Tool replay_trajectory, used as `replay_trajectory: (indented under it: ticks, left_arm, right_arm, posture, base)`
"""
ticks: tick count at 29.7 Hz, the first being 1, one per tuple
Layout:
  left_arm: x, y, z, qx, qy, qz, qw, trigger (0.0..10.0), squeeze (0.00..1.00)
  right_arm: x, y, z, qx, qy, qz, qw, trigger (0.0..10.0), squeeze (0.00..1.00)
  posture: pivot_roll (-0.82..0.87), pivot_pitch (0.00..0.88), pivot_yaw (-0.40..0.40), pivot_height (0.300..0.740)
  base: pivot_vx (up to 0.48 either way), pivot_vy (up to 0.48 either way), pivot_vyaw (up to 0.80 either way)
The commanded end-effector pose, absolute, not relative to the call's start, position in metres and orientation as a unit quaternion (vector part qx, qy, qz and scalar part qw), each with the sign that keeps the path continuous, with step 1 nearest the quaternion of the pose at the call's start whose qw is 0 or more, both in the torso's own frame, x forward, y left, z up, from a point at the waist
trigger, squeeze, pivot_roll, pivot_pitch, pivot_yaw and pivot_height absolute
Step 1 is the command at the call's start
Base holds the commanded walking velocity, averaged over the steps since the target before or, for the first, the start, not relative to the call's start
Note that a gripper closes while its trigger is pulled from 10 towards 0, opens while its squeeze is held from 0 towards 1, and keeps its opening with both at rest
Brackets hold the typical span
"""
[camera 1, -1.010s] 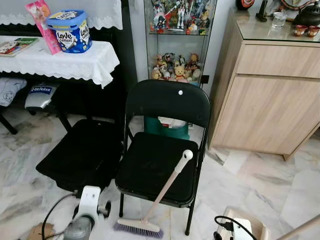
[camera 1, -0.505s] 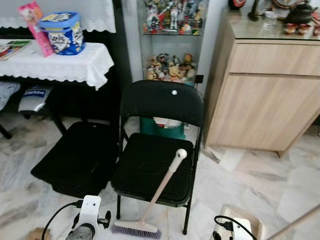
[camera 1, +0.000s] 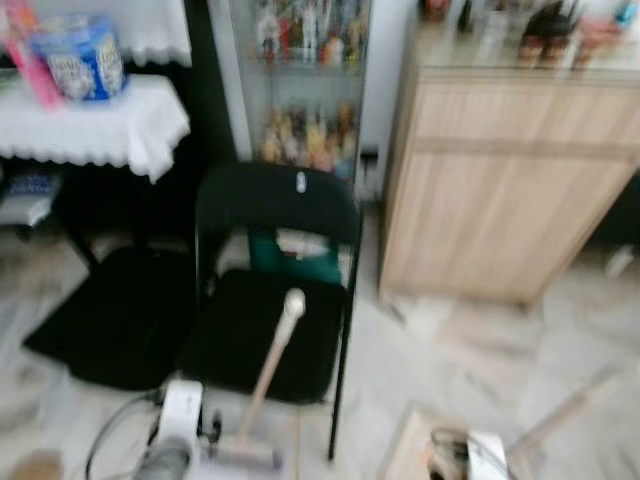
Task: Sweep floor
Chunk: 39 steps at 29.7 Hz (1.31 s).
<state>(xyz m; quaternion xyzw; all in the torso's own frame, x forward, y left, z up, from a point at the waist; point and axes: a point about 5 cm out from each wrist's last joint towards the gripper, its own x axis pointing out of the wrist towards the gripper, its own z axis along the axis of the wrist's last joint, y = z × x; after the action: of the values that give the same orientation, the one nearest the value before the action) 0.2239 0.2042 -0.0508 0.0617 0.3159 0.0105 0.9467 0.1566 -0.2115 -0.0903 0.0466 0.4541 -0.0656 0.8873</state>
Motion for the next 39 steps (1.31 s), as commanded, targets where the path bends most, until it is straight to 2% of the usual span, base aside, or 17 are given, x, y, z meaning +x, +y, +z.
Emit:
replay_trajectory:
  ticks: [1, 6, 7, 13, 18, 21, 22, 23, 24, 30, 39]
  left_arm:
    - [0.222, 0.214, -0.05, 0.061, 0.315, 0.027, 0.947, 10.0, 0.0]
    - [0.228, 0.218, -0.043, 0.059, 0.289, 0.044, 0.955, 10.0, 0.0]
    - [0.235, 0.218, -0.037, 0.045, 0.263, 0.049, 0.962, 10.0, 0.0]
    - [0.251, 0.213, -0.024, 0.037, 0.225, 0.033, 0.973, 10.0, 0.0]
    - [0.273, 0.186, -0.002, 0.016, 0.16, -0.084, 0.983, 10.0, 0.0]
    - [0.283, 0.177, 0.011, 0.016, 0.125, -0.114, 0.985, 10.0, 0.0]
    - [0.286, 0.175, 0.014, 0.016, 0.117, -0.119, 0.986, 10.0, 0.57]
    - [0.289, 0.173, 0.019, 0.016, 0.106, -0.126, 0.986, 10.0, 0.9]
    - [0.292, 0.171, 0.022, 0.016, 0.099, -0.13, 0.986, 10.0, 1.0]
    - [0.304, 0.16, 0.038, 0.015, 0.065, -0.159, 0.985, 10.0, 1.0]
    - [0.304, 0.152, 0.039, 0.013, 0.066, -0.191, 0.979, 10.0, 1.0]
  right_arm:
    - [0.157, -0.204, -0.092, 0.049, 0.455, -0.059, 0.887, 10.0, 0.0]
    - [0.159, -0.203, -0.091, 0.048, 0.454, -0.058, 0.888, 10.0, 0.0]
    - [0.159, -0.207, -0.09, 0.047, 0.453, -0.06, 0.888, 10.0, 0.0]
    - [0.158, -0.214, -0.089, 0.045, 0.453, -0.063, 0.888, 10.0, 0.0]
    - [0.156, -0.215, -0.09, 0.045, 0.455, -0.063, 0.887, 10.0, 0.0]
    - [0.156, -0.21, -0.091, 0.045, 0.455, -0.06, 0.887, 10.0, 0.0]
    - [0.156, -0.209, -0.091, 0.045, 0.455, -0.059, 0.887, 10.0, 0.0]
    - [0.156, -0.209, -0.091, 0.045, 0.456, -0.059, 0.887, 10.0, 0.0]
    - [0.156, -0.208, -0.091, 0.045, 0.456, -0.058, 0.887, 10.0, 0.0]
    - [0.156, -0.206, -0.091, 0.05, 0.454, -0.061, 0.887, 10.0, 0.0]
    - [0.153, -0.203, -0.093, 0.059, 0.456, -0.075, 0.885, 10.0, 0.0]
  posture:
    - [-0.03, 0.017, -0.002, 0.74]
    - [-0.03, 0.017, -0.002, 0.74]
    - [-0.03, 0.018, -0.003, 0.74]
    - [-0.03, 0.018, -0.003, 0.74]
    - [-0.03, 0.016, -0.001, 0.74]
    - [-0.03, 0.016, -0.001, 0.74]
    - [-0.03, 0.014, 0.001, 0.74]
    - [-0.03, 0.014, 0.001, 0.74]
    - [-0.03, 0.013, 0.003, 0.74]
    - [-0.06, 0.007, 0.025, 0.74]
    - [-0.08, 0.003, 0.053, 0.74]
  base:
    - [0.0, 0.0, 0.0]
    - [0.0, 0.0, 0.0]
    - [0.0, 0.0, 0.0]
    - [0.0, 0.0, 0.0]
    - [0.0, 0.0, 0.0]
    - [0.0, 0.0, 0.0]
    - [0.0, 0.0, 0.0]
    - [0.0, 0.0, 0.0]
    - [0.0, 0.0, 0.0]
    - [0.0, 0.0, 0.0]
    - [0.0, 0.0, 0.0]
